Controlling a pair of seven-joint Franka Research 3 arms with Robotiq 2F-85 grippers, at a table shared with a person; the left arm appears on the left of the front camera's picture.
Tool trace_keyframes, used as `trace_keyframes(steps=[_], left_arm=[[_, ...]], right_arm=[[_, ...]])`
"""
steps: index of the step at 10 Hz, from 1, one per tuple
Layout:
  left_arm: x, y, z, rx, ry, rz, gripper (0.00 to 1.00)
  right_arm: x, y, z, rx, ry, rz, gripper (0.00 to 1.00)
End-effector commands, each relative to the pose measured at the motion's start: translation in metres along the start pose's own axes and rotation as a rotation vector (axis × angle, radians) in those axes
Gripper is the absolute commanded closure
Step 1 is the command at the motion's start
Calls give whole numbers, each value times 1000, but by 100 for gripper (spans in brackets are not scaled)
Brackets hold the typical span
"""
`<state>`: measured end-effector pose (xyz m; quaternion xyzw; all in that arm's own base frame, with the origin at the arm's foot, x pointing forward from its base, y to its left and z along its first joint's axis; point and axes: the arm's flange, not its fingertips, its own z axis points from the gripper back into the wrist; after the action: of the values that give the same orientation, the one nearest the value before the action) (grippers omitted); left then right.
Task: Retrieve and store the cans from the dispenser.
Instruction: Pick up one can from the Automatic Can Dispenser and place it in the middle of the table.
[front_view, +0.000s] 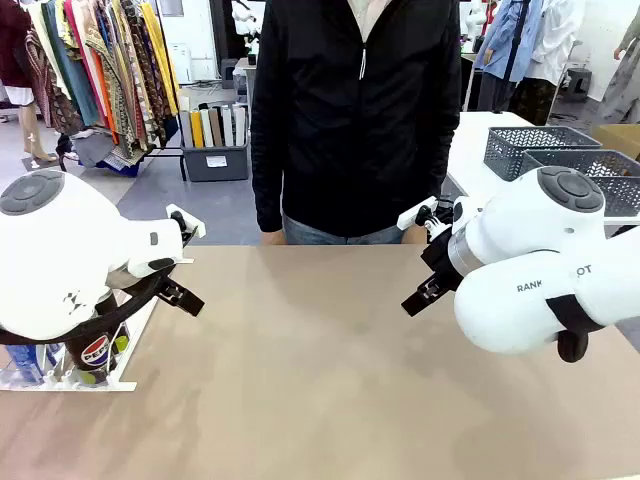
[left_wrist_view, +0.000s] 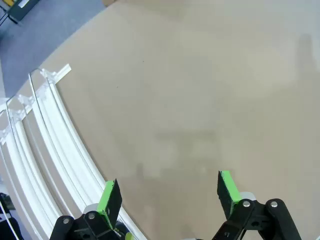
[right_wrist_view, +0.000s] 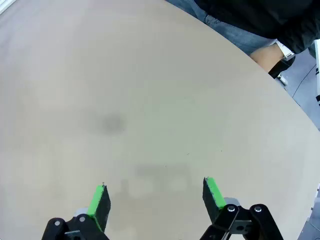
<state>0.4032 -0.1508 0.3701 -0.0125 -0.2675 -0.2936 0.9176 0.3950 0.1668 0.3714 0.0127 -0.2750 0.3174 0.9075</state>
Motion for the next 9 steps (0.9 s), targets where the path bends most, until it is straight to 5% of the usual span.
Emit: trace_keyframes(steps=[1,9], left_arm=[[0,0,0,0,-1,0,0],[0,0,0,0,-1,0,0]], right_arm=[[0,0,0,0,0,0,0],[0,0,0,0,0,0,0]])
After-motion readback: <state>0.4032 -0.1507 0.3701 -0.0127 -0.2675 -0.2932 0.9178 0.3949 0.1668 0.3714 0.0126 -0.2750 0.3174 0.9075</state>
